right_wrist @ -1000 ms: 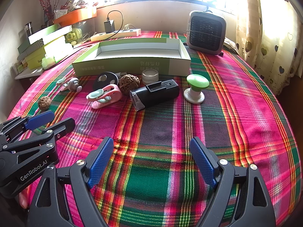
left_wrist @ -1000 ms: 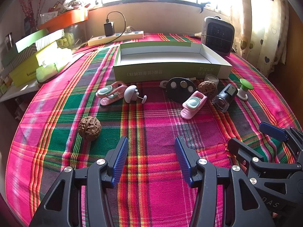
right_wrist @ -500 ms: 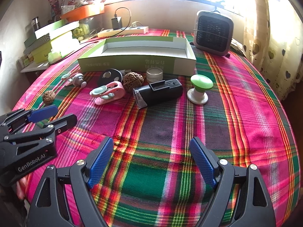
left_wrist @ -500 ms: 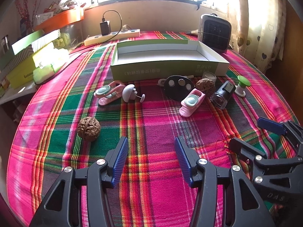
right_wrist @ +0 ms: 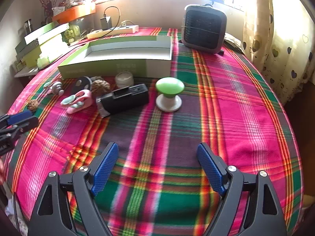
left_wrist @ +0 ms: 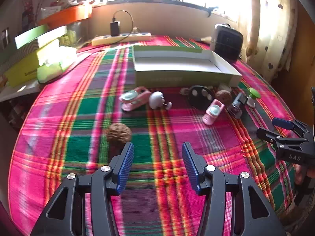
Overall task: Organize objects
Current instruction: 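Close the left tool on the walnut while the right tool grasps the green knob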
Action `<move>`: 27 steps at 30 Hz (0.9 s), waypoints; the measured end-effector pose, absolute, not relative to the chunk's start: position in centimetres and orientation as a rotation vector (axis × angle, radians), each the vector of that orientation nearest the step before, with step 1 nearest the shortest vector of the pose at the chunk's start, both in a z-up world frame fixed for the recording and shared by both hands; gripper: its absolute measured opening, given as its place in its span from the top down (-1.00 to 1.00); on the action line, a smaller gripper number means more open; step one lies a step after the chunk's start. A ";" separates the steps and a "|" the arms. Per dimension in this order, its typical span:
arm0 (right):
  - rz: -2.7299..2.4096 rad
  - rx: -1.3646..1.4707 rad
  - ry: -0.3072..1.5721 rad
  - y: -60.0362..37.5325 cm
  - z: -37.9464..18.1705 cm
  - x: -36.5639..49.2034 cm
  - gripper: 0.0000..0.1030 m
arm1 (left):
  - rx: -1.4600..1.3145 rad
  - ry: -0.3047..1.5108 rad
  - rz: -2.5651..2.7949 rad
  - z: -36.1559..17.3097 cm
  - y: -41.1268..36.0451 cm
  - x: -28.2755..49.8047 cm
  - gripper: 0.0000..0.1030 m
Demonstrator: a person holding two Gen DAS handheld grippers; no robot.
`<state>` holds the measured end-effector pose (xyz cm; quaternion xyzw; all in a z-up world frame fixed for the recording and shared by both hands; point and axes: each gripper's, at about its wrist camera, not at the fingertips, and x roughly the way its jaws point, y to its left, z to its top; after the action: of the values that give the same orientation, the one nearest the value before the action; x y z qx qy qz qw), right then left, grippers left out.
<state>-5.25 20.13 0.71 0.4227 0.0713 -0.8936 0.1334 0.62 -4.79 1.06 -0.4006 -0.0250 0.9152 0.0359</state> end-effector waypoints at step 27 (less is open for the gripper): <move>-2.560 1.280 0.213 21.2 0.9 -10.9 -0.61 | -1.315 -0.133 2.826 0.4 -8.5 -2.4 0.05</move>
<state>-10.87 21.17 0.88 0.4418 0.0734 -0.8838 0.1353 -2.45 -8.53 0.36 -0.4214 -0.0427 0.9058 0.0107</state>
